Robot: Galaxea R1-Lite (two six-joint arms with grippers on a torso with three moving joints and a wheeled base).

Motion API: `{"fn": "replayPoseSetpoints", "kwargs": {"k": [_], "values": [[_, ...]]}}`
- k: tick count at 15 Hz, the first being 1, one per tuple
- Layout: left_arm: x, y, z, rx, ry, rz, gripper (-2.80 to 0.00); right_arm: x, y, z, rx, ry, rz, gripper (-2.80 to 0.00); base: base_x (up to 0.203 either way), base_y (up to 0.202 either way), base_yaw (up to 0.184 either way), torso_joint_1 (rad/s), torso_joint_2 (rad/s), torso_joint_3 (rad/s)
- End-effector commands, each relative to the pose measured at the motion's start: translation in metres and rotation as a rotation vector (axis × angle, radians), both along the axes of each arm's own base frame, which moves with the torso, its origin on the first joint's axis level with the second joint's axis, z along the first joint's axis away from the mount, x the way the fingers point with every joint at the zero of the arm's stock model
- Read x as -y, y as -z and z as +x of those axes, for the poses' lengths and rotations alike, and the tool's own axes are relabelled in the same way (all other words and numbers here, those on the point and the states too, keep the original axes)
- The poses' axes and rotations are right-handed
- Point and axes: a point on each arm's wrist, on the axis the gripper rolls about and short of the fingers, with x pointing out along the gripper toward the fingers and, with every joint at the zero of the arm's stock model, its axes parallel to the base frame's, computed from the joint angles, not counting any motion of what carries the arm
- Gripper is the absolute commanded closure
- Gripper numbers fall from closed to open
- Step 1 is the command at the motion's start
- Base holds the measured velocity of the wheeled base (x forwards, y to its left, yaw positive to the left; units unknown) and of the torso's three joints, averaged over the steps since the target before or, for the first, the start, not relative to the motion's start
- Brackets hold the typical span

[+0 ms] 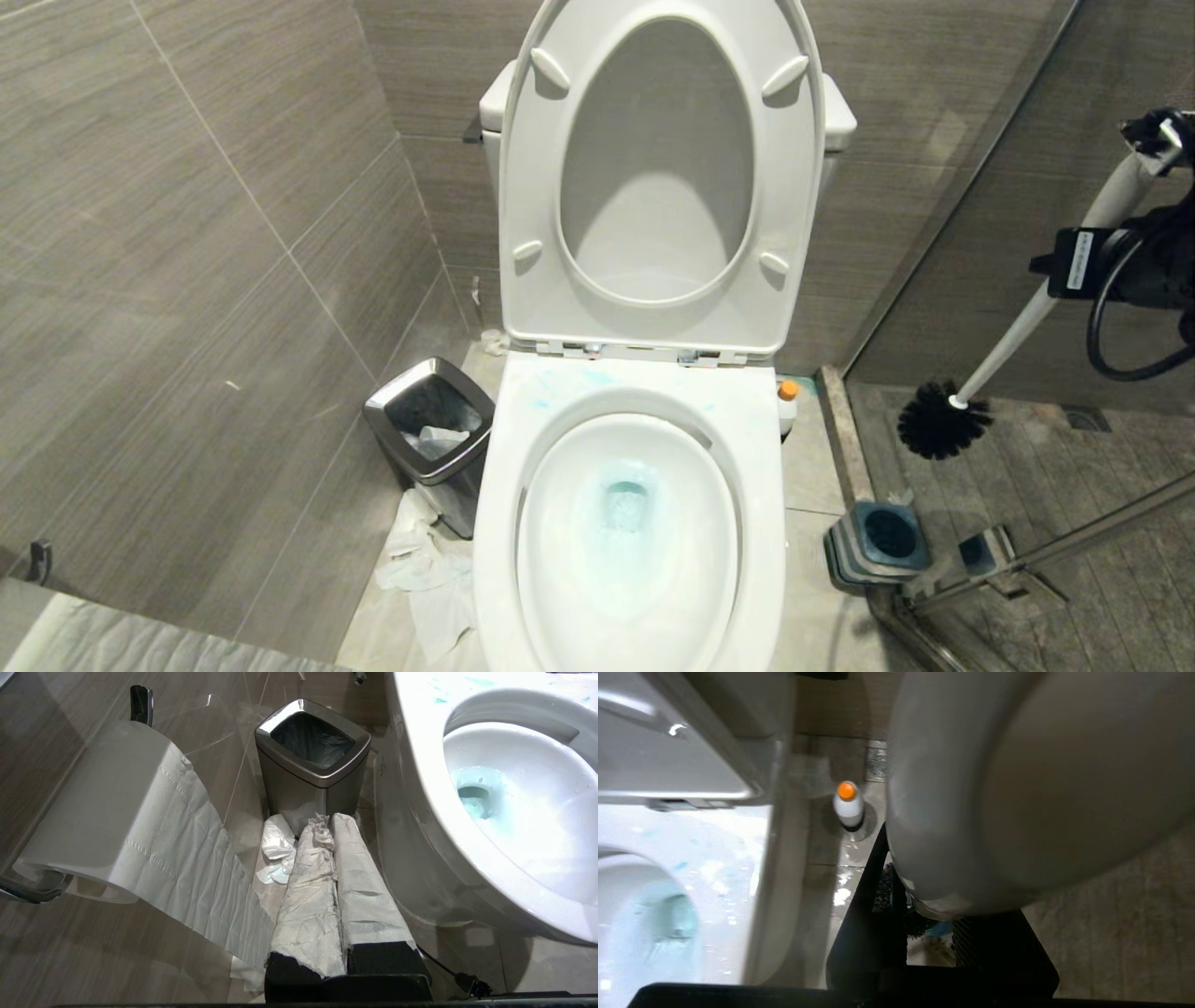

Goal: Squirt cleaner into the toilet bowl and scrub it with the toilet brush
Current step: Put the toilet brush back

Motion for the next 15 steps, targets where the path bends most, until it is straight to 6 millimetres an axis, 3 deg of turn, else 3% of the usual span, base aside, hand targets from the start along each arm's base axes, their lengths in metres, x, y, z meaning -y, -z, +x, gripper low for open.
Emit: {"fn": "replayPoseSetpoints", "kwargs": {"k": [1, 7, 15], "values": [[0.0, 0.0, 0.0, -0.003, 0.0, 0.0, 0.0, 0.012, 0.022, 0.006, -0.023, 0.025, -0.024, 0.0, 0.0, 0.0, 0.0, 0.0, 0.0, 0.0], [0.0, 0.0, 0.0, -0.003, 0.0, 0.0, 0.0, 0.035, 0.107, 0.02, -0.042, 0.006, -0.094, 0.0, 0.0, 0.0, 0.0, 0.0, 0.0, 0.0], [0.0, 0.0, 0.0, -0.003, 0.0, 0.0, 0.0, 0.043, 0.16, 0.046, -0.084, -0.011, -0.049, 0.0, 0.0, 0.0, 0.0, 0.0, 0.0, 0.0]]}}
